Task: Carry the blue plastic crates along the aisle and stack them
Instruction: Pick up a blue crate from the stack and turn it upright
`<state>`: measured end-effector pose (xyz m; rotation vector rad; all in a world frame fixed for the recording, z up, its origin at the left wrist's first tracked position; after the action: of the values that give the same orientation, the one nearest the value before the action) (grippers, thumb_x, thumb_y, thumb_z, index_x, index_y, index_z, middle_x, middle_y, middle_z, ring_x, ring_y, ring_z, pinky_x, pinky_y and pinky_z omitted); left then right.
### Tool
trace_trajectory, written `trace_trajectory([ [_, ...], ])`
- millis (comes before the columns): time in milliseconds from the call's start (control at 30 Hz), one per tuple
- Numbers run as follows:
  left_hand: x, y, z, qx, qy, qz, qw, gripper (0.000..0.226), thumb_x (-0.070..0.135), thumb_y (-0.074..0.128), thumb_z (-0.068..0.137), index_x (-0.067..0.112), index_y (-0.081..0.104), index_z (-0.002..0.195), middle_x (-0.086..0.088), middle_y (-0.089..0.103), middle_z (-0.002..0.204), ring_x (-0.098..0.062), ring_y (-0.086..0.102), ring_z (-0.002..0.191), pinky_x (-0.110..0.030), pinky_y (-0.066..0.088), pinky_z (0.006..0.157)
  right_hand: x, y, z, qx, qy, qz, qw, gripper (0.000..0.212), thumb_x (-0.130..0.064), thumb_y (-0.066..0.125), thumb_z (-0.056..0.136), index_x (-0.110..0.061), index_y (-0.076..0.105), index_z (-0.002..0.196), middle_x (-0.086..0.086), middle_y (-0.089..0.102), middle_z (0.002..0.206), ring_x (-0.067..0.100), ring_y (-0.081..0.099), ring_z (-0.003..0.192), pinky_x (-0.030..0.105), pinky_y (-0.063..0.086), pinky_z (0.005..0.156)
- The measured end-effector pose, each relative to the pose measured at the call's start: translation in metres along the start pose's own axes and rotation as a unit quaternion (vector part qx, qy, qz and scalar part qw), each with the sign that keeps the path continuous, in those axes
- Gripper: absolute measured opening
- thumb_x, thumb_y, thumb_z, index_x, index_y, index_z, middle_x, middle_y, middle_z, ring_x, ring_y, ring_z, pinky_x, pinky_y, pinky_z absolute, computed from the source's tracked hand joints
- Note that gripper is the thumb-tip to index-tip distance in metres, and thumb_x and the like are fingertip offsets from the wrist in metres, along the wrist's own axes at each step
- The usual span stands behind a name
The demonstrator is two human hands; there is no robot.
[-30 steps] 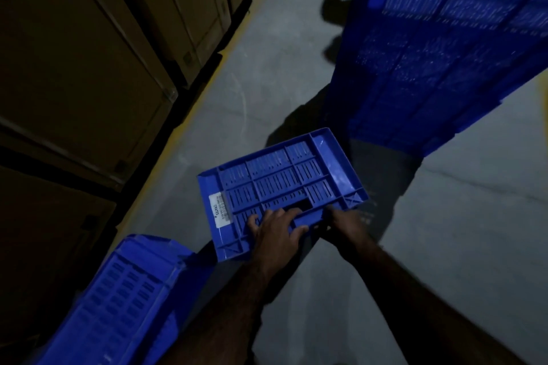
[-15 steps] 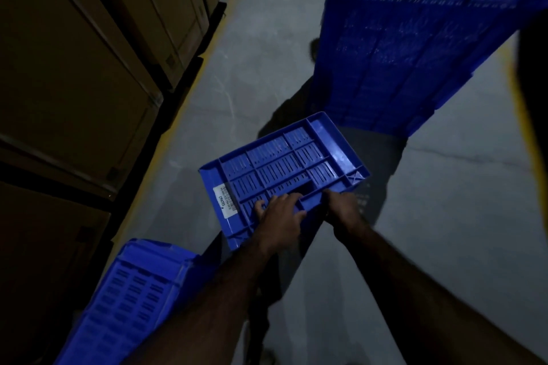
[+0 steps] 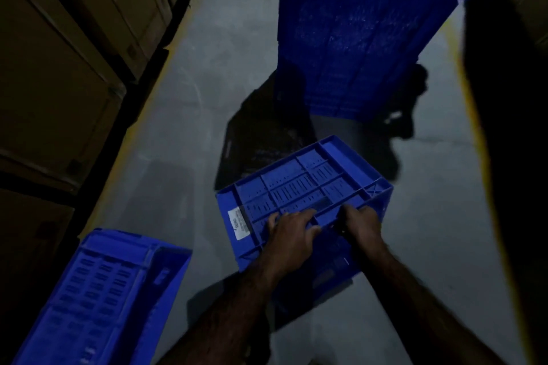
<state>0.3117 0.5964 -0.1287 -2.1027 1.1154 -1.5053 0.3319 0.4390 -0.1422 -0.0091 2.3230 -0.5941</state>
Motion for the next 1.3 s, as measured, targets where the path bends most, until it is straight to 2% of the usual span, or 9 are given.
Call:
trace_trajectory([
  [167,0.000,0.023,-0.013,-0.003,-0.023,-0.066,0.998,0.038,0.037,0.045,0.098,0.029,0.050,0.135,0.003,0.062,0.129,-0.016,0.051,0.123,-0.042,0.023,0.114,0.006,-0.012,-0.008,0.002,-0.028,-0.029,0.999,0.017,-0.015,0.050,0.090,-0.007,0.061,0.079,0.011,0.065,0.080,0.027,0.061,0.073,0.031,0.047,0.063],
  [400,-0.023,0.011,-0.009,0.005,-0.034,-0.099,0.994,0.056,0.031,0.058,0.093,0.025,0.039,0.146,-0.002,0.052,0.143,-0.020,0.046,0.131,-0.043,0.030,0.115,-0.008,0.023,-0.009,-0.099,-0.029,-0.020,0.994,0.020,-0.028,0.052,0.092,-0.012,0.063,0.094,0.009,0.069,0.092,0.023,0.067,0.084,0.042,0.056,0.082],
  [567,-0.070,-0.023,0.014,0.043,-0.111,-0.162,0.980,0.054,0.021,0.060,0.094,0.011,0.042,0.144,-0.009,0.046,0.148,-0.023,0.045,0.134,-0.032,0.035,0.110,-0.003,0.048,0.001,-0.093,-0.089,-0.049,0.991,0.030,-0.044,0.054,0.075,-0.016,0.062,0.069,0.012,0.073,0.077,0.032,0.069,0.077,0.053,0.055,0.077],
  [800,-0.205,-0.050,0.002,0.036,-0.235,-0.188,0.953,0.055,0.016,0.058,0.095,0.010,0.039,0.146,-0.010,0.042,0.150,-0.027,0.042,0.136,-0.034,0.033,0.110,0.080,0.027,0.024,-0.056,-0.057,-0.042,0.996,0.022,-0.013,0.050,0.089,-0.004,0.064,0.075,0.007,0.069,0.065,0.015,0.062,0.053,0.023,0.047,0.050],
  [867,-0.251,-0.038,-0.006,0.026,-0.265,-0.191,0.945,0.051,0.021,0.057,0.095,0.018,0.044,0.145,-0.010,0.054,0.141,-0.029,0.053,0.125,-0.038,0.040,0.106,0.108,0.016,0.042,-0.028,-0.052,-0.068,0.996,0.021,-0.012,0.052,0.089,-0.002,0.066,0.077,0.007,0.069,0.067,0.020,0.063,0.061,0.027,0.049,0.058],
  [933,-0.291,-0.021,-0.011,0.026,-0.293,-0.202,0.934,0.043,0.019,0.053,0.097,0.022,0.051,0.139,-0.007,0.070,0.109,-0.028,0.063,0.100,-0.036,0.046,0.093,0.135,0.007,0.060,-0.002,-0.031,-0.098,0.995,0.017,-0.018,0.056,0.084,-0.010,0.067,0.074,0.007,0.072,0.071,0.026,0.066,0.068,0.036,0.052,0.068],
  [1000,-0.314,-0.003,-0.013,0.037,-0.316,-0.212,0.924,0.036,0.015,0.048,0.099,0.018,0.055,0.134,-0.005,0.068,0.091,-0.026,0.061,0.086,-0.035,0.045,0.083,0.161,-0.001,0.079,0.023,-0.014,-0.122,0.992,0.016,-0.021,0.058,0.081,-0.011,0.069,0.077,0.010,0.073,0.077,0.029,0.068,0.074,0.042,0.057,0.076],
  [1133,-0.343,0.035,-0.010,0.023,-0.353,-0.231,0.906,0.028,0.009,0.042,0.100,0.011,0.057,0.124,-0.013,0.062,0.096,-0.022,0.055,0.077,-0.032,0.043,0.074,0.192,-0.012,0.107,0.046,-0.008,-0.168,0.985,0.021,-0.025,0.058,0.082,-0.009,0.071,0.080,0.014,0.074,0.079,0.032,0.069,0.076,0.046,0.056,0.080],
  [1300,-0.380,0.076,-0.006,0.002,-0.392,-0.260,0.882,0.032,0.010,0.036,0.101,0.014,0.055,0.127,-0.007,0.058,0.087,-0.024,0.052,0.080,-0.037,0.039,0.074,0.213,-0.022,0.132,0.084,-0.008,-0.205,0.975,0.019,-0.015,0.057,0.085,-0.001,0.070,0.085,0.017,0.069,0.079,0.028,0.063,0.072,0.032,0.047,0.072],
])
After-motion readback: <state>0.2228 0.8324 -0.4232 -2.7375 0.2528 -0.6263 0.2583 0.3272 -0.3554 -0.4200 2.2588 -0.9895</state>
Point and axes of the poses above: each hand's wrist, its own z-axis towards the middle knuckle, its own y-axis out of the palm, x = y × z, the point moved 7 cm from there along z, towards the middle knuckle
